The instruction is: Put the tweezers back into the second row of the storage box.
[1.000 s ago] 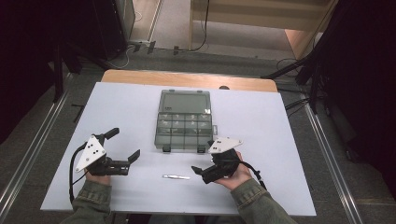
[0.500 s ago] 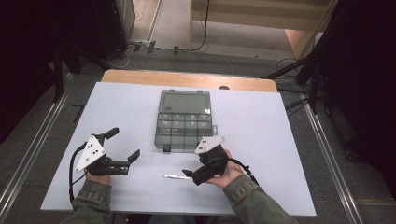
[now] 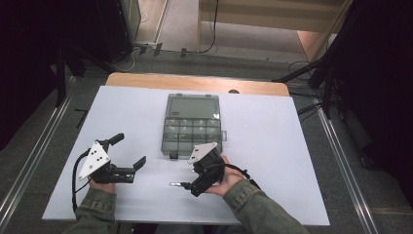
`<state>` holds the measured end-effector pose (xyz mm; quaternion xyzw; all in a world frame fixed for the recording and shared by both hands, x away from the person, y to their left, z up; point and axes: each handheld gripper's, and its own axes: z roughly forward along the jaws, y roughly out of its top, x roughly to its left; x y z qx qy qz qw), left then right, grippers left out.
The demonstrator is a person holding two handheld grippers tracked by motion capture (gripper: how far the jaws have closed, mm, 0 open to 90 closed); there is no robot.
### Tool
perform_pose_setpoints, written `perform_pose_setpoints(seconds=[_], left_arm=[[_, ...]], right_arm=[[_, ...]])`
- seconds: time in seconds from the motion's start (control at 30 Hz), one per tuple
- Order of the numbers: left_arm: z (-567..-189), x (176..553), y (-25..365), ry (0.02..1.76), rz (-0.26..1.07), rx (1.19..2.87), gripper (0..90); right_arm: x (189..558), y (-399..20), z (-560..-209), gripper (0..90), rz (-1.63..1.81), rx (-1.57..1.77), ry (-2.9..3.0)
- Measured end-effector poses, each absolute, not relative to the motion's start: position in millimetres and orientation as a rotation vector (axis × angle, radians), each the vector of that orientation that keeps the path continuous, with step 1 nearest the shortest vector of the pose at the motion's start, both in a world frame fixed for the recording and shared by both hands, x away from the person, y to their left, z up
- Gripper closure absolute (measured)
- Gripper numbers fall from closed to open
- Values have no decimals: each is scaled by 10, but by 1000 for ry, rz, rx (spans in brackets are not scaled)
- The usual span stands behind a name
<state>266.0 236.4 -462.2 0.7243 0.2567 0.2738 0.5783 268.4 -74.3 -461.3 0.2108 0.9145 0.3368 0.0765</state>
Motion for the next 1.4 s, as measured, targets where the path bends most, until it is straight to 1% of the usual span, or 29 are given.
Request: perform_pose_setpoints(seconds=[0.43,0.47,0.5,0.53,0.6,0.63,0.8,0.87,0.9,0.97,1.0,1.03,1.07,1.1,1.13,1.17,1.33,1.4], left_arm=[[-4620,2663,2365,598,641,1694,0],[-4621,2661,2364,600,639,1693,0],[-4621,2661,2364,600,639,1693,0],[-4621,2660,2364,600,639,1694,0],[-4621,2659,2364,598,639,1695,0],[-4621,2659,2364,598,638,1694,0],[-4620,2661,2366,598,637,1693,0],[-4620,2662,2367,598,637,1693,0],[-4621,2662,2366,599,636,1694,0],[-4622,2663,2365,599,636,1694,0],[-4623,2663,2364,599,636,1694,0],[-4623,2663,2364,599,636,1694,0],[-4622,2662,2363,598,636,1693,0],[-4622,2662,2364,598,636,1693,0],[-4622,2663,2365,599,636,1693,0],[-4622,2663,2366,599,635,1694,0],[-4622,2663,2365,598,636,1694,0],[-4622,2663,2366,599,634,1694,0]], right_arm=[[2726,-484,-4662,1,794,525,2848],[2725,-439,-4663,29,742,513,2852],[2725,-439,-4663,29,742,513,2852],[2733,-395,-4667,52,676,487,2845],[2743,-363,-4664,69,624,490,2864],[2743,-363,-4664,69,624,490,2864],[2816,-313,-4664,141,570,475,2933],[2822,-302,-4663,143,554,475,2946],[2839,-273,-4666,177,513,448,2972],[2844,-257,-4665,192,489,445,2966],[2846,-222,-4666,242,476,428,2996],[2846,-222,-4666,242,476,428,2996],[2834,-185,-4660,277,446,423,3008],[2834,-185,-4660,277,446,423,3008],[2837,-150,-4660,341,425,399,3025],[2827,-133,-4655,363,404,411,3027],[2827,-54,-4648,440,336,380,3040],[2839,-27,-4652,486,308,363,3058]])
